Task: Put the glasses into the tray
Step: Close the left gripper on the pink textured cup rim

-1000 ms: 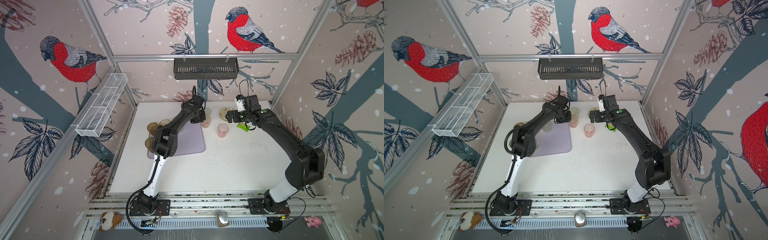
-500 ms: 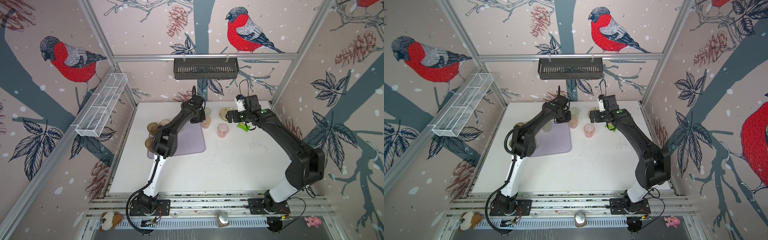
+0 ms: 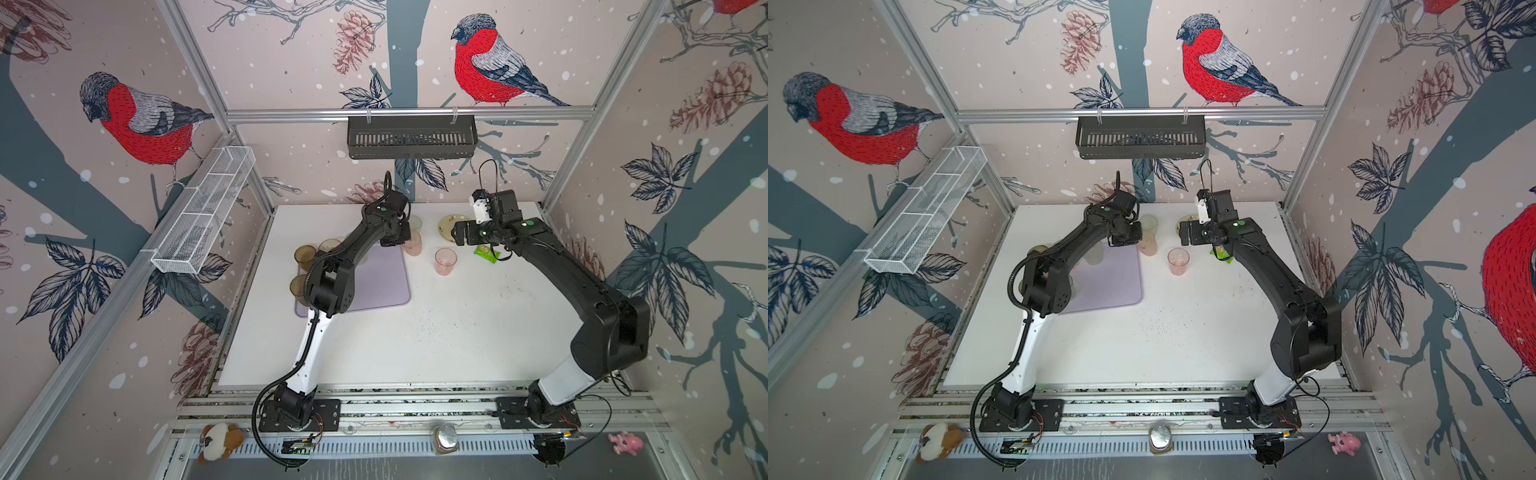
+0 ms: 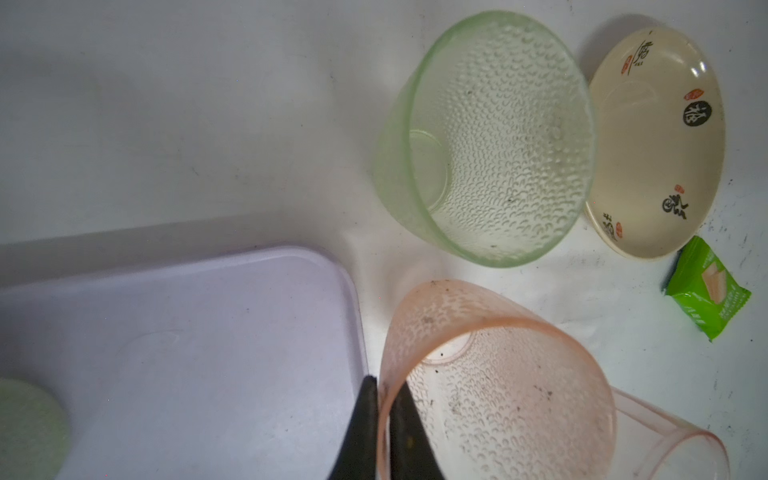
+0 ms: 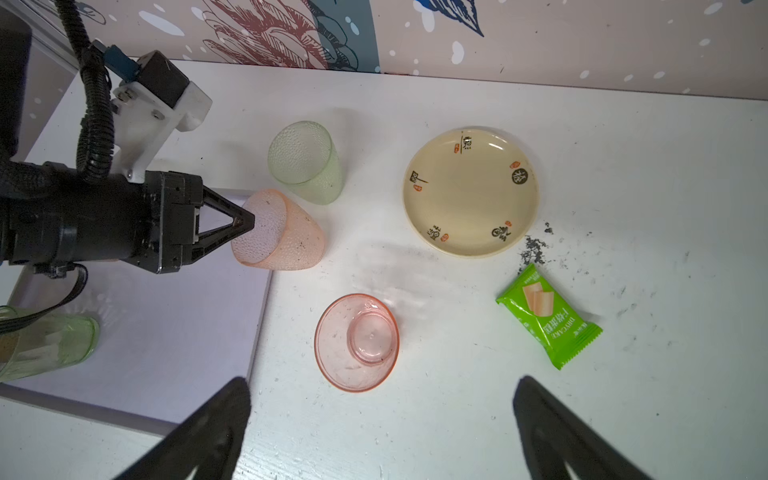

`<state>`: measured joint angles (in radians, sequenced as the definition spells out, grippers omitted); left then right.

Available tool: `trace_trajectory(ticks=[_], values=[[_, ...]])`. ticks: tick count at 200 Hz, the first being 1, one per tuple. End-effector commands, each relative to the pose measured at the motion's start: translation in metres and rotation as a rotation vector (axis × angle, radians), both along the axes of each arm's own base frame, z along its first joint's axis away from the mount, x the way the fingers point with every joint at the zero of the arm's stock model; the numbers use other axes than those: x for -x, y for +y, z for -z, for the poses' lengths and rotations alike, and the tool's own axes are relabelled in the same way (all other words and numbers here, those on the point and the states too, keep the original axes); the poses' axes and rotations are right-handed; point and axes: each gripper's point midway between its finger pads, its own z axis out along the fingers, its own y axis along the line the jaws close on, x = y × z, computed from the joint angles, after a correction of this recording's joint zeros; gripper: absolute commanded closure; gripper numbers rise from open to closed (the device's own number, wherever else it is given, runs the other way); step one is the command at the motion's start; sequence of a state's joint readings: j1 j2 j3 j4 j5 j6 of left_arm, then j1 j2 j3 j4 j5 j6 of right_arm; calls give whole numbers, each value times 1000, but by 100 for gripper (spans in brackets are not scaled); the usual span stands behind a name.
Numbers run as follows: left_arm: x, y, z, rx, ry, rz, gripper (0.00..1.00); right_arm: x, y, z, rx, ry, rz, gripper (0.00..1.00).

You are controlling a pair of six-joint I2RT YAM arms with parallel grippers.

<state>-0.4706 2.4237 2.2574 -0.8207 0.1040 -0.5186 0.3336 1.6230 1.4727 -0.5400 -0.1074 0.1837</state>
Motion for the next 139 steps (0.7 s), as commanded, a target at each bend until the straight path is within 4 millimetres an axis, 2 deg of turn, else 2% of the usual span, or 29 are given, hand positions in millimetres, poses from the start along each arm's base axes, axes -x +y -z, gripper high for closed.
trace_trajectory(ticks=[1,48,139], values=[[-1,3,-12,2,-19,1,93,-2,3,-8,-22,-23,-1,0],[1,4,-22,6,-29,5,98,0,5,-8,-29,-28,-7,0],[7,6,-72,38,-89,8,100,4,5,-15,-51,-59,-13,0]])
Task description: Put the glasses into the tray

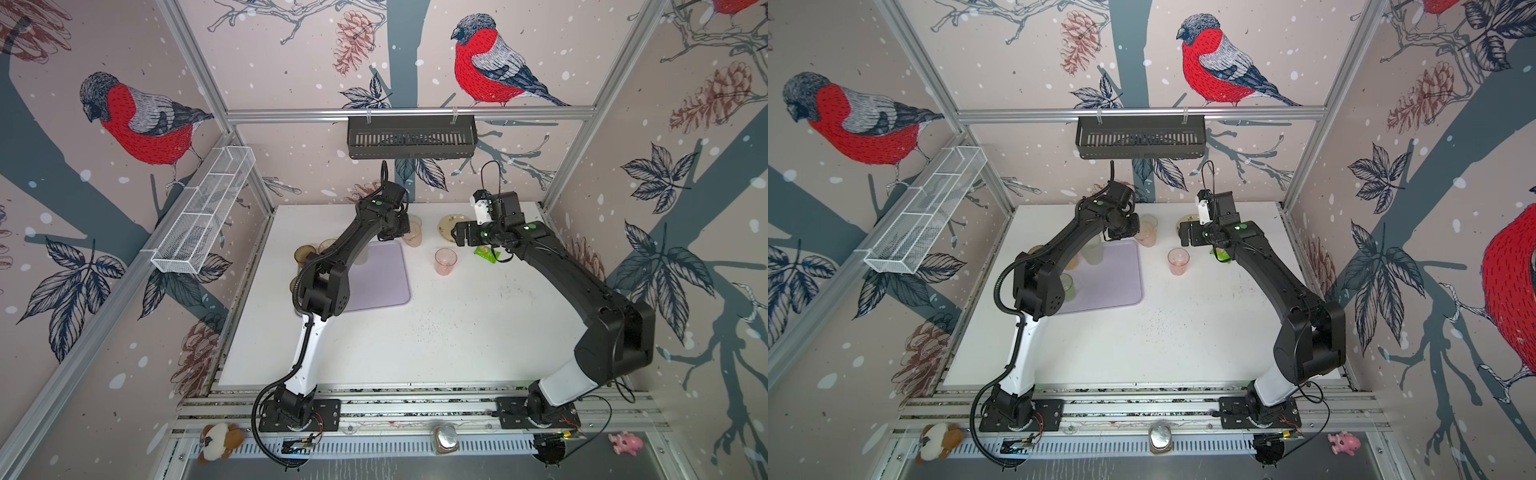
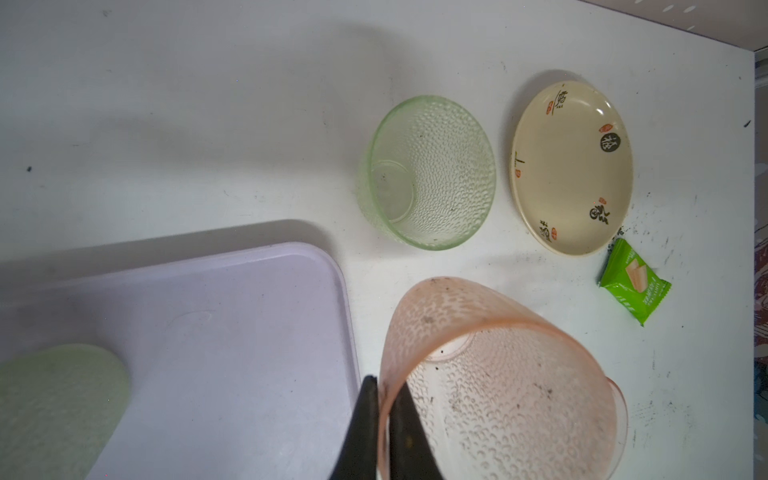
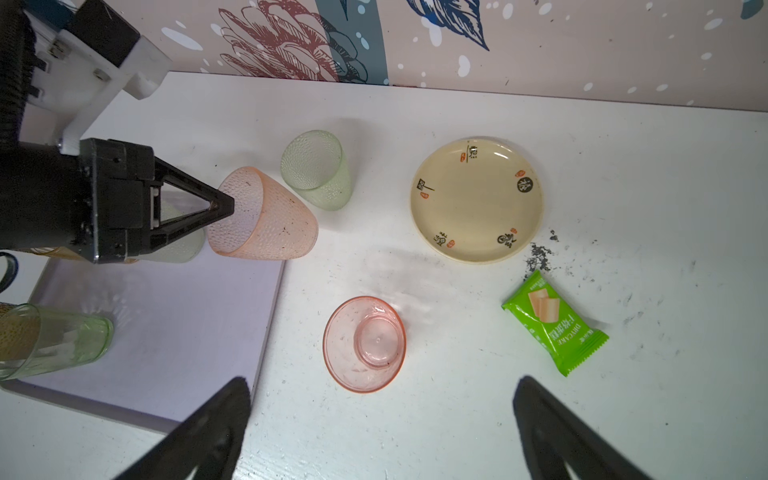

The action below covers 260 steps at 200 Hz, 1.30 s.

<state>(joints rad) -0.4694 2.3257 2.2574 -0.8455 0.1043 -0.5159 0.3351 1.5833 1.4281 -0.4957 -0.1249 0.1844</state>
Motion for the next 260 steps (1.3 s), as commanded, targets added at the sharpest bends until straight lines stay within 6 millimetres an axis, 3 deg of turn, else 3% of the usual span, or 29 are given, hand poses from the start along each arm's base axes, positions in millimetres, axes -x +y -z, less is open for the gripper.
trace_trajectory(ticks=[1,90,193,260], values=[[3,3,-20,5,-24,6,100,-1,3,-8,-26,-25,0,0],[31,22,-50,-45,-33,27,100,0,7,-12,-60,-35,-3,0],[71,48,-54,-108,0,38,100,5,13,-9,-79,-38,-24,1],[94,66,-52,-157,25,38,100,27,53,-19,-121,-130,-217,0]])
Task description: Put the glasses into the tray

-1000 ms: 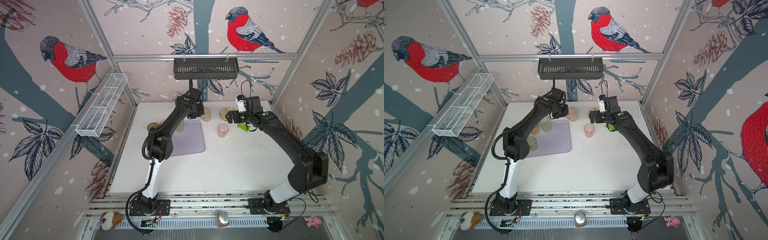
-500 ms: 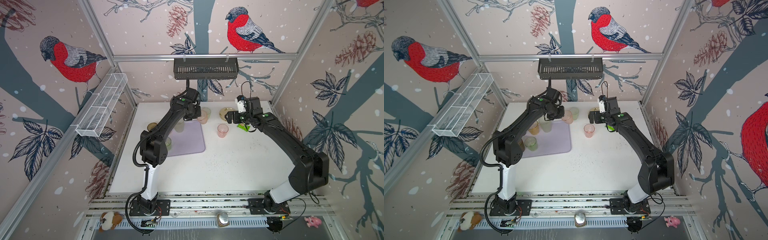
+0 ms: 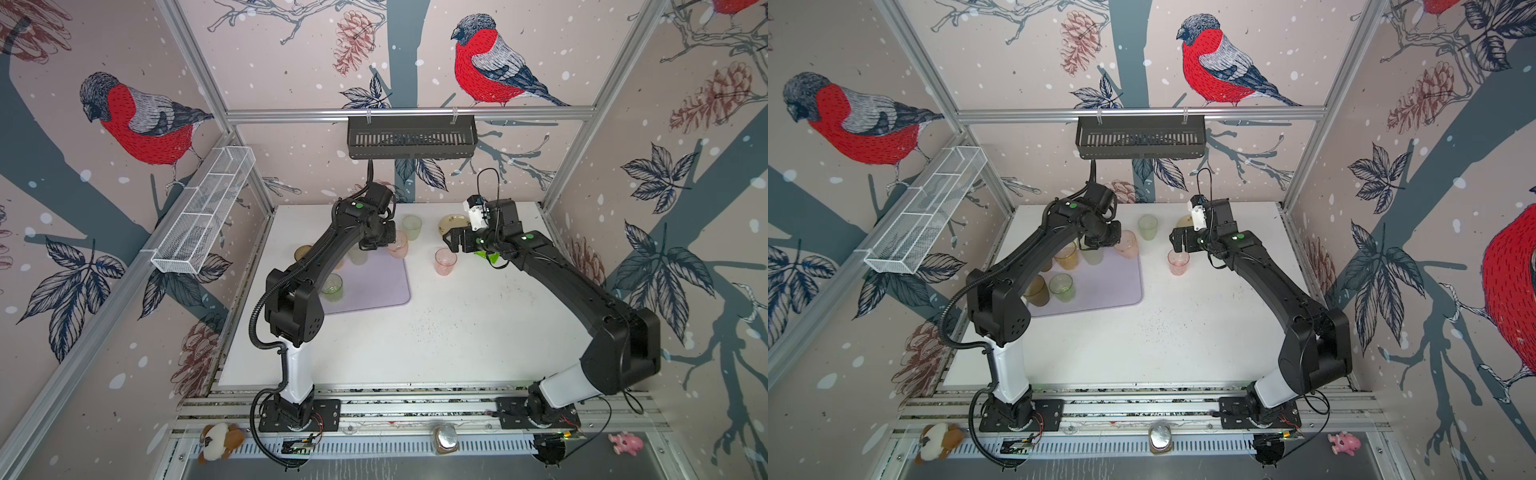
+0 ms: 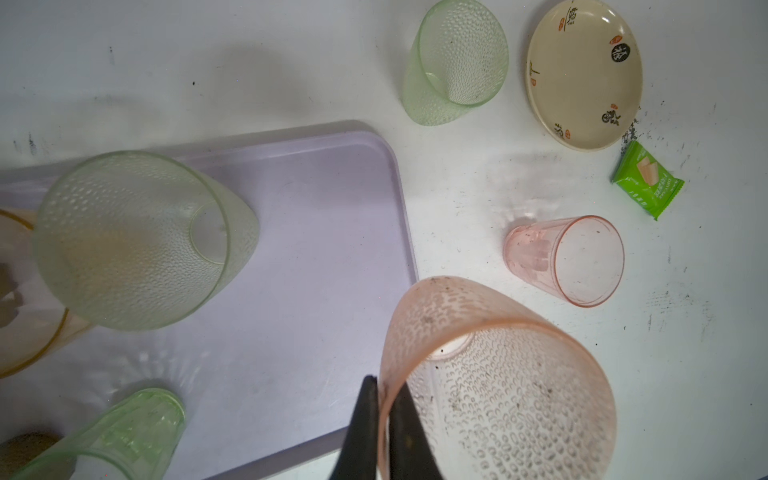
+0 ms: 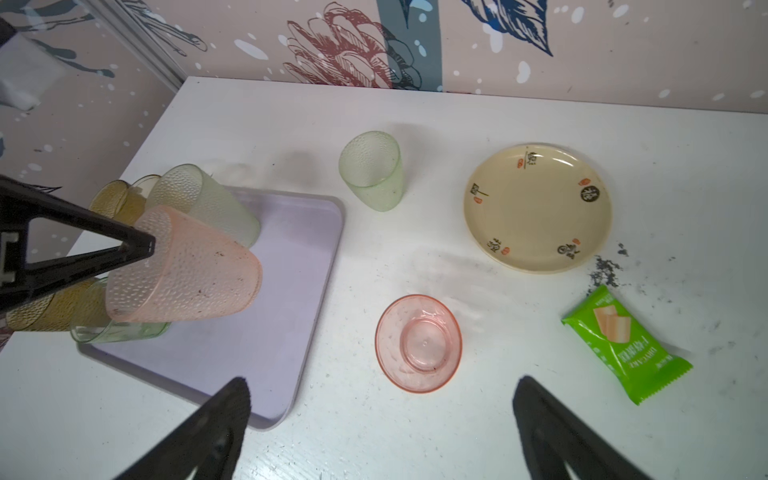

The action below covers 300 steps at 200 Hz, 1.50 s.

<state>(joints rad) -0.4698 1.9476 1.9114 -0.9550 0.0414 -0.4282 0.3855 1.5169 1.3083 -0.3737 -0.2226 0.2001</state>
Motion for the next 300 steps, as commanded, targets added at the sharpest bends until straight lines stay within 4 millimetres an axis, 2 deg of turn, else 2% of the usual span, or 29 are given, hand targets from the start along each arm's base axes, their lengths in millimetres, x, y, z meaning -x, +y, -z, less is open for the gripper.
trace_trajectory(ticks=[1,37,74,166,188,240,300], values=[[9,10,-1,-38,6,-6,100,4,21,-18,-32,-98,-101,0],[20,22,3,-70,18,-20,100,19,45,-21,-39,-131,-198,1],[34,35,16,-114,44,-40,100,29,63,-20,-46,-147,-265,1],[55,64,41,-138,78,-93,100,39,77,-9,-51,-130,-332,0],[59,73,45,-144,88,-103,100,40,79,-12,-55,-136,-334,1],[63,94,49,-166,94,-133,100,45,85,-11,-57,-134,-348,1],[66,103,58,-177,96,-151,100,42,91,-13,-60,-140,-364,1]])
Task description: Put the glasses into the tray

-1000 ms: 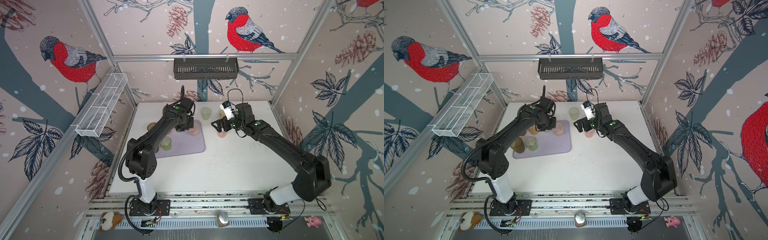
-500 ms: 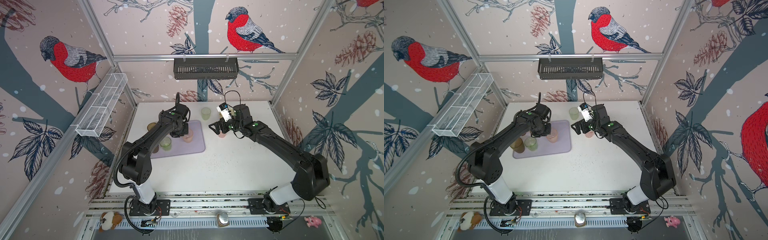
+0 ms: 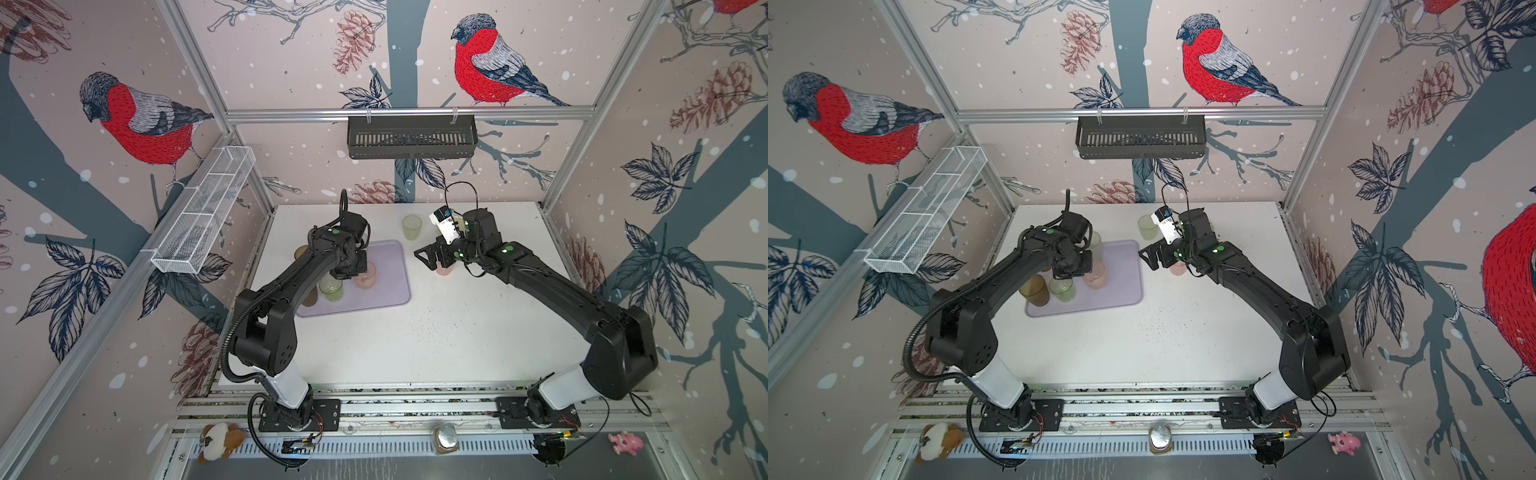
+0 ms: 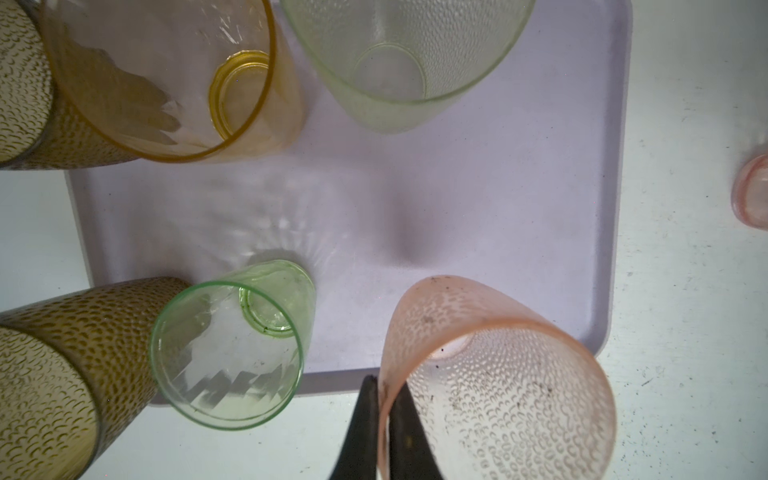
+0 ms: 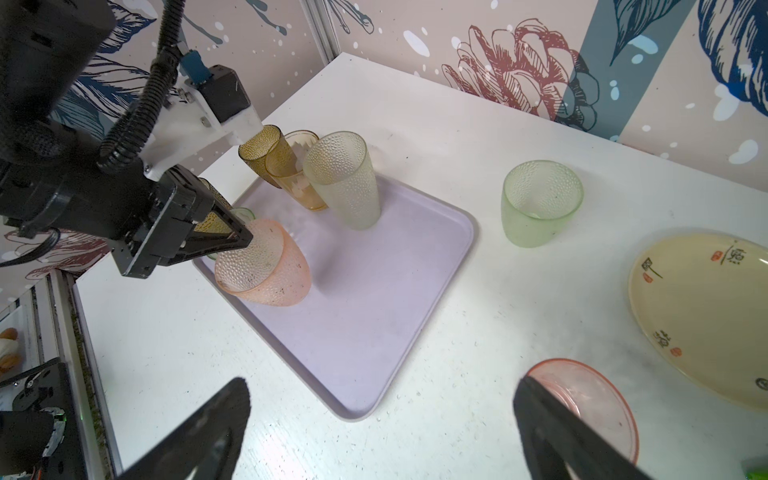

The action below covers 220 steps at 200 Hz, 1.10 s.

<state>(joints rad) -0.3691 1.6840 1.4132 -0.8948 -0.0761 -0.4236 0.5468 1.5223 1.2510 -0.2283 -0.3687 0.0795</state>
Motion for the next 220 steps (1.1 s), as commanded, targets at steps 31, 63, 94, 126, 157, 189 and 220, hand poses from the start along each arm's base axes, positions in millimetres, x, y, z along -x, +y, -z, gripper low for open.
trace_trajectory(ticks=[31,63,94,126,157,189,220], values=[[-3,8,4,-11,-20,-22,100,-4,9,-6,-15,-24,-24,1],[-6,11,7,-21,-26,-34,100,-7,10,-10,-13,-35,-28,0],[-8,12,11,-28,-23,-39,100,-7,11,-8,-12,-32,-33,0],[-8,14,17,-31,-16,-48,100,-8,12,-8,-7,-36,-38,0],[-11,13,23,-27,-16,-49,100,-10,13,-8,-6,-35,-39,1],[-10,14,28,-32,-8,-47,100,-10,13,-9,-3,-40,-39,1],[-7,15,33,-38,-2,-47,100,-11,12,-8,0,-38,-35,1]])
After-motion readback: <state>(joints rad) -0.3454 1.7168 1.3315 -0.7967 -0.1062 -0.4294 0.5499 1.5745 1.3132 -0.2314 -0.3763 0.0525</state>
